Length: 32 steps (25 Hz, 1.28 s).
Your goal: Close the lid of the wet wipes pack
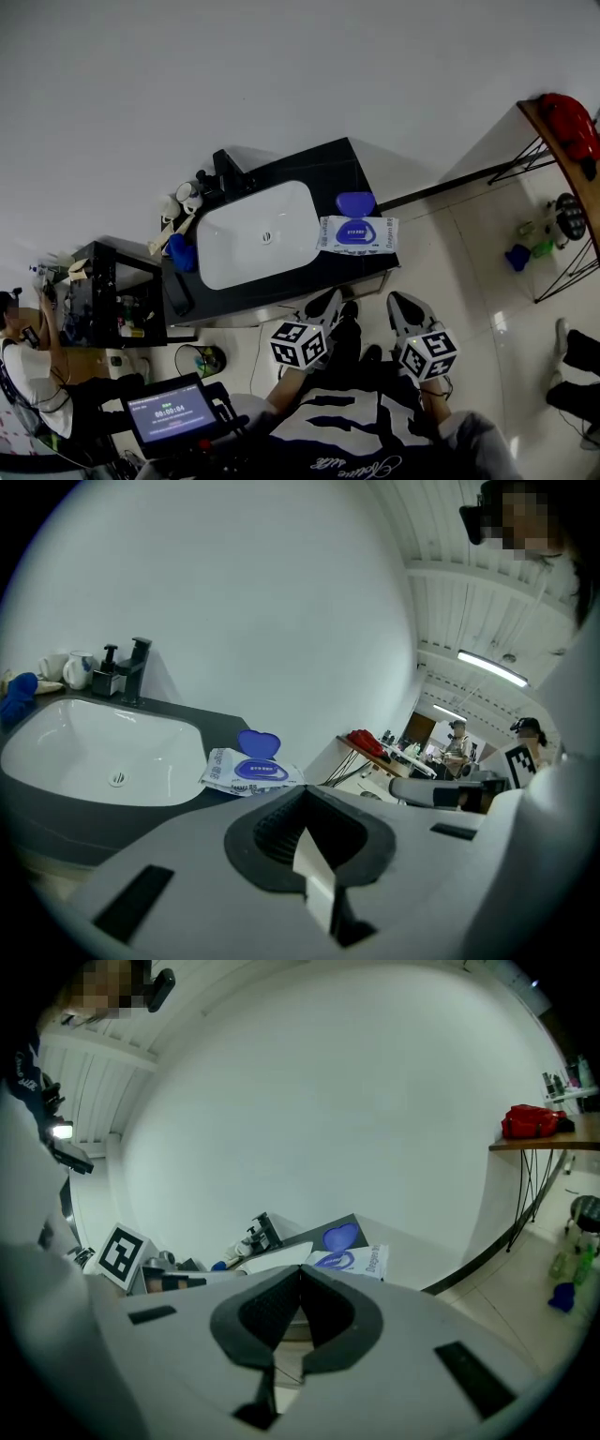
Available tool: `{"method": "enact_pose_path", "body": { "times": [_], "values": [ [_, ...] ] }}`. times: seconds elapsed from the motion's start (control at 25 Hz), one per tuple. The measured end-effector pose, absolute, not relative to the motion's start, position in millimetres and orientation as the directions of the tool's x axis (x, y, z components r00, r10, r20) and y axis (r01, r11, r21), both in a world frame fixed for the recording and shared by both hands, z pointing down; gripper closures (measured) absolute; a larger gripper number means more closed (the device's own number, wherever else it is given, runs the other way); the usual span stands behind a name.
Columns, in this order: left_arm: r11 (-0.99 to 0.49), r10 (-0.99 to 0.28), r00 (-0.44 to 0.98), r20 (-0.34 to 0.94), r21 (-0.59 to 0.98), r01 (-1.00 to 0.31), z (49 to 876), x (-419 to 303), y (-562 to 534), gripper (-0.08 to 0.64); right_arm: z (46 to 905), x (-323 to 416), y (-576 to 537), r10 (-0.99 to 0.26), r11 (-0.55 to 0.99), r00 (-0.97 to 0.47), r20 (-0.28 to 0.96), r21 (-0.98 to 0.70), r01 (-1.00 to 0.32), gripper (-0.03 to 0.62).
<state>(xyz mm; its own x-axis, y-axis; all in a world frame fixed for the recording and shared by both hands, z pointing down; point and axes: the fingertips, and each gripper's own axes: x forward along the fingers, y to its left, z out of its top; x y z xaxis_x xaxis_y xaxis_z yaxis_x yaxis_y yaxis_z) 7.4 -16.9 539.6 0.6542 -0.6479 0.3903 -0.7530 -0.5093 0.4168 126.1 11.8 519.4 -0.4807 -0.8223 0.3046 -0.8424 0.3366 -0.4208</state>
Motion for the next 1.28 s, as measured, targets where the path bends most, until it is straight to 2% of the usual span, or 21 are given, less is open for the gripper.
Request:
{"method": "enact_pose_path", "body": {
  "times": [0.6, 0.76, 1.0, 1.12, 1.28],
  "values": [
    [-0.575, -0.542, 0.671, 0.505, 0.359, -0.735, 594.2, 1.2, -140.9, 0.560, 519.8, 141.9, -107.7, -0.863, 0.270, -0.397, 0.312, -0.378, -0.886, 0.594],
    [-0.560, -0.484, 0.677, 0.555, 0.398, -0.727, 616.1, -3.0, -160.0, 0.559, 536.2, 152.1, -146.2, -0.851, 0.251, -0.366, 0.377, -0.321, -0.913, 0.594],
    [-0.553, -0.398, 0.667, 0.630, 0.415, -0.723, 652.9, -14.4, -183.7, 0.560, 582.5, 140.0, -215.6, -0.760, 0.312, -0.419, 0.497, -0.287, -0.906, 0.594],
    [-0.552, -0.368, 0.677, 0.637, 0.436, -0.711, 661.2, -11.9, -186.8, 0.558, 605.5, 141.2, -241.7, -0.723, 0.327, -0.408, 0.558, -0.244, -0.913, 0.594],
    [-0.566, -0.348, 0.699, 0.625, 0.454, -0.688, 659.2, -1.9, -179.0, 0.559, 622.1, 161.3, -259.3, -0.725, 0.265, -0.351, 0.592, -0.230, -0.936, 0.594]
  ]
}}
